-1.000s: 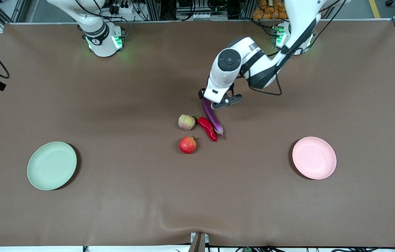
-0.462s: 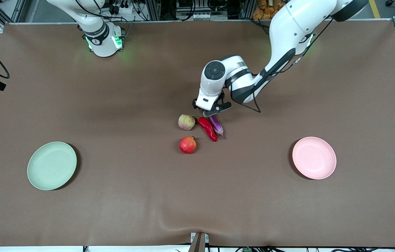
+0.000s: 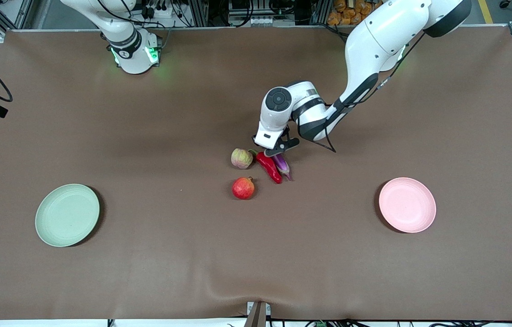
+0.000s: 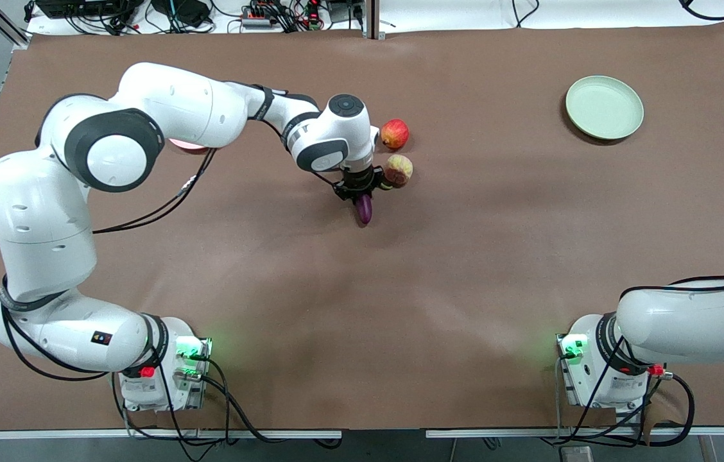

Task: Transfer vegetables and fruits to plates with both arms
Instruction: 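Carry the eggplant onto the pink plate while the right gripper reaches out, then grasp the peach with the right gripper while the left gripper releases eggplant, then place the peach on the green plate while the left gripper grasps pepper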

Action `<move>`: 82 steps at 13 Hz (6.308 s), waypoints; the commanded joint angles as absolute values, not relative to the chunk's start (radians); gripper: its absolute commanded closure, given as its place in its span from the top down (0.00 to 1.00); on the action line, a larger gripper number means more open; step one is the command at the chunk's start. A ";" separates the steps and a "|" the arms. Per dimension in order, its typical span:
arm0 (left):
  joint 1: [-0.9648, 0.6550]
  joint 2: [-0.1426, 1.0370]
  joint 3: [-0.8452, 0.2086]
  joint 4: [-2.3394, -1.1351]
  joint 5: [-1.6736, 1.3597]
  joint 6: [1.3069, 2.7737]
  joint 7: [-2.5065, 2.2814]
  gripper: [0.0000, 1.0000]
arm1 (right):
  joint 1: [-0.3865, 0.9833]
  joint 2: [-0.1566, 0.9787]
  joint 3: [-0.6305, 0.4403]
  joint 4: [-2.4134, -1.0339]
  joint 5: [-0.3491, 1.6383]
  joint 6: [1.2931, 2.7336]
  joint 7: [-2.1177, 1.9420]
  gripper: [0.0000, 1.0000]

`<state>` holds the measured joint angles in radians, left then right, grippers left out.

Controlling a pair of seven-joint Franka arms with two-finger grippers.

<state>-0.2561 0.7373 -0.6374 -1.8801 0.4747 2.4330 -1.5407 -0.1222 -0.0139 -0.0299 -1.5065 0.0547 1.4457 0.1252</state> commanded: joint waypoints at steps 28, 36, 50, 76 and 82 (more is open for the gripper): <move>0.592 0.611 -0.666 -1.914 0.528 2.129 -0.468 0.00 | 0.293 0.405 -0.025 -1.465 0.219 1.696 0.175 1.00; 0.591 0.560 -0.672 -1.896 0.526 2.118 -0.474 1.00 | 0.529 0.577 -0.026 -1.474 0.224 1.921 0.529 1.00; 0.572 0.518 -0.945 -1.611 0.397 1.793 -0.671 1.00 | 0.736 0.658 -0.025 -1.644 0.233 2.184 0.784 1.00; -0.433 0.813 -0.439 -1.482 0.408 2.201 -1.707 1.00 | -0.187 0.564 -0.034 -1.545 -0.001 1.845 -0.273 0.00; -0.457 0.864 -0.426 -1.486 0.417 2.206 -1.744 0.64 | -0.233 0.681 -0.029 -1.545 0.015 2.040 -0.333 1.00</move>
<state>-0.4417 0.8495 -0.4393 -1.5003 0.3975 2.1987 -1.7192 -0.2169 0.6880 -0.0552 -1.5601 0.0157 2.0511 -0.3213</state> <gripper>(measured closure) 0.119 0.176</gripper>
